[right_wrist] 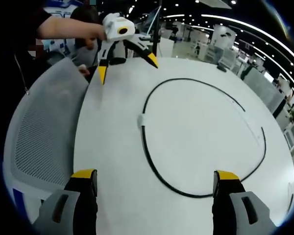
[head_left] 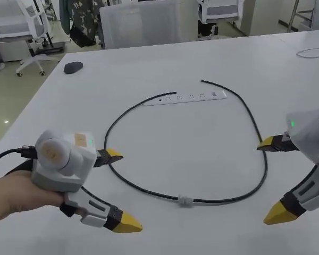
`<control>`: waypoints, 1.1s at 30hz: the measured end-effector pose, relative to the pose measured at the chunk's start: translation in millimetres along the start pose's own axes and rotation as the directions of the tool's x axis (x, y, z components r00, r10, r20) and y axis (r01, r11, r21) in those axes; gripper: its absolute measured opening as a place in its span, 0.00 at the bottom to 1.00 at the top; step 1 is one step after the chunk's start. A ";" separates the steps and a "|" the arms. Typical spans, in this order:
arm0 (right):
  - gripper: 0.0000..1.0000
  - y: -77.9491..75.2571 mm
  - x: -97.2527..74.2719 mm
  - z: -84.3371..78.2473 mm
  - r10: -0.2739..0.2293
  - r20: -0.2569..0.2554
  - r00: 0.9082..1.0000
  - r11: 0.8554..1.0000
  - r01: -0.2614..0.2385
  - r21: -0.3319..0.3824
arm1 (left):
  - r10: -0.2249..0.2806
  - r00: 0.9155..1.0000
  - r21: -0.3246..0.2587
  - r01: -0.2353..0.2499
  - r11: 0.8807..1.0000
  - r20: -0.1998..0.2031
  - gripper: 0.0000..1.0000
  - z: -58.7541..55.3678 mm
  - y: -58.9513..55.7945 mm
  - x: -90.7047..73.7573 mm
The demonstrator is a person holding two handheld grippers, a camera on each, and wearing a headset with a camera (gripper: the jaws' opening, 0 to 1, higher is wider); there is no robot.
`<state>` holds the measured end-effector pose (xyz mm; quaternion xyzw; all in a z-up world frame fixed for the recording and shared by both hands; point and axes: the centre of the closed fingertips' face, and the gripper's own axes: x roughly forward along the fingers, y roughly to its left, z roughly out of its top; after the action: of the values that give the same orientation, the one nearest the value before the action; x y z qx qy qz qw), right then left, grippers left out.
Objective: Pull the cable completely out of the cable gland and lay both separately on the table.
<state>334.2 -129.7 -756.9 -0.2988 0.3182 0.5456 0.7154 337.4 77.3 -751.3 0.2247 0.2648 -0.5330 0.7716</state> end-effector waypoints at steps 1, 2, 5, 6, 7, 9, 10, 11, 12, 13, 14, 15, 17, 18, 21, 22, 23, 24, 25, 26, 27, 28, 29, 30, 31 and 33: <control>0.99 0.4 -0.1 0.9 0.001 0.003 1.000 1.000 -0.001 0.001 | 0.002 1.000 0.001 -0.002 1.000 0.005 1.00 1.0 0.0 -0.6; 0.99 0.0 -0.4 2.2 -0.002 0.006 1.000 1.000 0.002 -0.001 | 0.003 1.000 0.017 -0.004 1.000 0.014 1.00 3.2 -0.8 -1.8; 0.99 0.2 -0.8 3.9 -0.004 0.010 1.000 1.000 0.004 -0.002 | 0.008 1.000 0.034 -0.009 0.999 0.014 1.00 4.6 -0.6 -2.7; 0.99 0.2 -0.8 3.7 -0.005 0.009 1.000 1.000 0.005 -0.004 | 0.011 1.000 0.033 -0.011 0.999 0.014 1.00 4.6 0.1 -2.8; 0.99 -0.1 -0.9 2.8 -0.009 0.004 1.000 1.000 0.009 -0.012 | 0.014 1.000 0.032 -0.015 0.999 0.013 1.00 4.3 1.0 -3.1; 0.99 0.5 -1.1 2.8 -0.010 0.006 1.000 1.000 0.010 -0.008 | 0.018 1.000 0.030 -0.019 0.999 0.012 1.00 3.8 1.7 -3.7; 0.99 0.7 -1.1 3.3 -0.010 0.012 1.000 1.000 0.010 -0.006 | 0.019 1.000 0.030 -0.019 0.999 0.011 1.00 3.5 1.8 -4.0; 0.99 0.8 -1.0 2.9 -0.010 0.012 1.000 1.000 0.010 -0.006 | 0.018 1.000 0.031 -0.018 0.999 0.010 1.00 3.4 1.3 -3.8; 0.99 1.3 -0.5 1.6 -0.007 0.010 1.000 1.000 0.007 -0.003 | 0.021 1.000 0.035 -0.021 0.999 0.009 1.00 3.1 1.9 -3.6; 0.99 1.2 0.0 0.7 -0.007 0.010 1.000 1.000 0.007 -0.001 | 0.022 1.000 0.036 -0.022 0.999 0.009 1.00 2.9 2.1 -3.4; 0.99 1.3 1.0 -0.4 -0.005 0.010 1.000 1.000 0.005 0.003 | 0.013 1.000 0.022 -0.014 1.000 0.005 1.00 1.6 1.2 -2.4; 0.99 1.8 1.9 -1.0 -0.002 0.011 1.000 1.000 0.002 0.008 | 0.016 1.000 0.025 -0.016 1.000 0.003 1.00 1.1 1.5 -1.7; 0.99 2.3 3.5 -1.5 0.000 0.013 1.000 1.000 0.000 0.010 | 0.010 1.000 0.022 -0.010 1.000 0.002 1.00 0.6 0.6 0.0; 0.99 2.8 4.3 -1.4 0.004 0.014 1.000 1.000 -0.004 0.013 | 0.010 1.000 0.022 -0.010 1.000 0.001 1.00 0.2 0.6 1.1; 0.99 2.2 6.7 -1.7 0.007 0.016 1.000 1.000 -0.008 0.018 | 0.004 1.000 0.017 -0.004 1.000 -0.004 1.00 -1.6 0.1 3.1; 0.99 1.8 7.9 -1.9 0.010 0.016 1.000 1.000 -0.010 0.022 | 0.002 1.000 0.013 -0.002 1.000 -0.008 1.00 -2.3 0.3 3.8; 0.99 1.8 8.7 -0.2 0.010 0.022 1.000 1.000 -0.011 0.025 | -0.006 1.000 -0.002 0.006 1.000 -0.008 1.00 -2.3 -0.5 4.6; 0.99 2.1 9.6 1.0 0.014 0.027 1.000 0.999 -0.015 0.029 | -0.007 1.000 -0.002 0.007 1.000 -0.005 1.00 -2.0 -0.6 4.9; 0.99 2.2 11.4 2.4 0.019 0.031 0.999 0.999 -0.020 0.039 | -0.010 1.000 -0.003 0.010 1.000 -0.007 1.00 -2.5 -0.7 5.7; 0.99 2.4 12.9 3.8 0.023 0.038 0.999 0.999 -0.025 0.047 | -0.010 1.000 -0.004 0.010 1.000 -0.009 1.00 -3.5 0.0 6.7; 0.99 2.9 14.2 5.2 0.029 0.044 0.999 0.998 -0.031 0.055 | -0.011 1.000 -0.006 0.011 1.000 -0.011 1.00 -4.4 0.5 7.3; 0.98 2.8 16.2 5.8 0.031 0.044 0.999 0.998 -0.034 0.058 | -0.012 1.000 -0.011 0.012 1.000 -0.014 1.00 -5.9 0.9 8.0; 0.98 2.6 17.8 6.0 0.031 0.044 0.999 0.998 -0.033 0.056 | -0.011 1.000 -0.010 0.011 1.000 -0.019 1.00 -8.0 1.7 8.7; 0.98 2.6 19.8 6.3 0.035 0.043 0.998 0.998 -0.037 0.054 | -0.011 1.000 -0.011 0.011 1.000 -0.019 1.00 -8.7 1.8 8.5; 0.98 2.8 21.2 6.6 0.039 0.043 0.998 0.998 -0.041 0.055 | -0.014 1.000 -0.020 0.014 1.000 -0.020 1.00 -9.4 0.9 8.3; 0.98 2.9 23.6 7.7 0.042 0.047 0.998 0.998 -0.045 0.054 | -0.012 1.000 -0.026 0.012 1.000 -0.018 1.00 -10.8 1.7 8.5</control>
<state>337.1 -109.1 -770.8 -0.2593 0.3233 0.5588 0.7184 339.7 78.7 -764.8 0.2181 0.2799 -0.5321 0.7688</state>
